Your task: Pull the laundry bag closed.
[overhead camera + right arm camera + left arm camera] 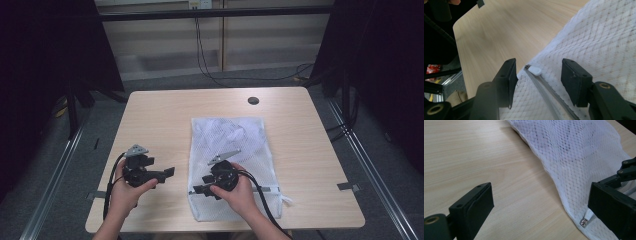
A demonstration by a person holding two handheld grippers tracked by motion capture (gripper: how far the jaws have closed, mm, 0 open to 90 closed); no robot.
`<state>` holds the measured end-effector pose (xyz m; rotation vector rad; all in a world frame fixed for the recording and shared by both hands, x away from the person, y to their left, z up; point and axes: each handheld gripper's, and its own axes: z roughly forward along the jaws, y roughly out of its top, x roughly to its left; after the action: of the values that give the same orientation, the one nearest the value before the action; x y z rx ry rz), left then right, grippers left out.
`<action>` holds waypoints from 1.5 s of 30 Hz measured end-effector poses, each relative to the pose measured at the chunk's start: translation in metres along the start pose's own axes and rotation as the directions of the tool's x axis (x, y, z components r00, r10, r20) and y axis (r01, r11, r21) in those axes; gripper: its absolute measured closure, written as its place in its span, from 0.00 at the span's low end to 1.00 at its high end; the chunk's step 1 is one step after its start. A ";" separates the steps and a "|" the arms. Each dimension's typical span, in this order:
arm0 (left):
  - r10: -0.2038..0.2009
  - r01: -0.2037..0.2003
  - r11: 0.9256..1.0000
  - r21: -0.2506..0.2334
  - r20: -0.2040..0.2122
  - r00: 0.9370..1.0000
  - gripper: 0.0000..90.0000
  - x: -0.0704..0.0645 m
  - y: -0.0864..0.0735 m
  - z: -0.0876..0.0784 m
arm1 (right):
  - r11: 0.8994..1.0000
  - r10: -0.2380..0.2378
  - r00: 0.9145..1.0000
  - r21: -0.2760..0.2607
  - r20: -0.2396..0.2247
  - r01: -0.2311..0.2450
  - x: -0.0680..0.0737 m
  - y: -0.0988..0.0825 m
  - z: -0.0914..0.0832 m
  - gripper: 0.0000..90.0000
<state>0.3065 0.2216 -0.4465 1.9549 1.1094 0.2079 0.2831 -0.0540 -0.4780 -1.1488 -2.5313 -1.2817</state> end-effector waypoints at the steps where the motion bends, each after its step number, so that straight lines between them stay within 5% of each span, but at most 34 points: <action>1: -0.002 0.002 1.000 0.001 0.004 1.000 0.07 0.000 0.000 0.000 | 1.000 -0.002 1.000 0.000 0.003 0.002 0.000 0.000 0.001 0.52; 24: 0.003 -0.003 1.000 0.000 0.003 1.000 0.07 0.001 0.000 -0.001 | 0.998 0.053 0.999 0.032 -0.013 -0.053 0.003 0.002 0.013 0.53; 36: 0.003 -0.003 1.000 -0.011 0.003 1.000 0.07 0.001 0.000 -0.002 | 0.995 0.087 0.996 0.045 -0.024 -0.085 0.003 -0.001 0.019 0.68; 45: 0.010 -0.010 1.000 -0.003 0.004 1.000 0.08 0.001 0.000 -0.001 | 0.994 0.100 0.994 0.054 -0.042 -0.098 0.003 -0.002 0.025 0.70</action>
<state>0.3062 0.2228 -0.4457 1.9577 1.0961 0.2115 0.2859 -0.0352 -0.4946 -1.2050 -2.4280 -1.1975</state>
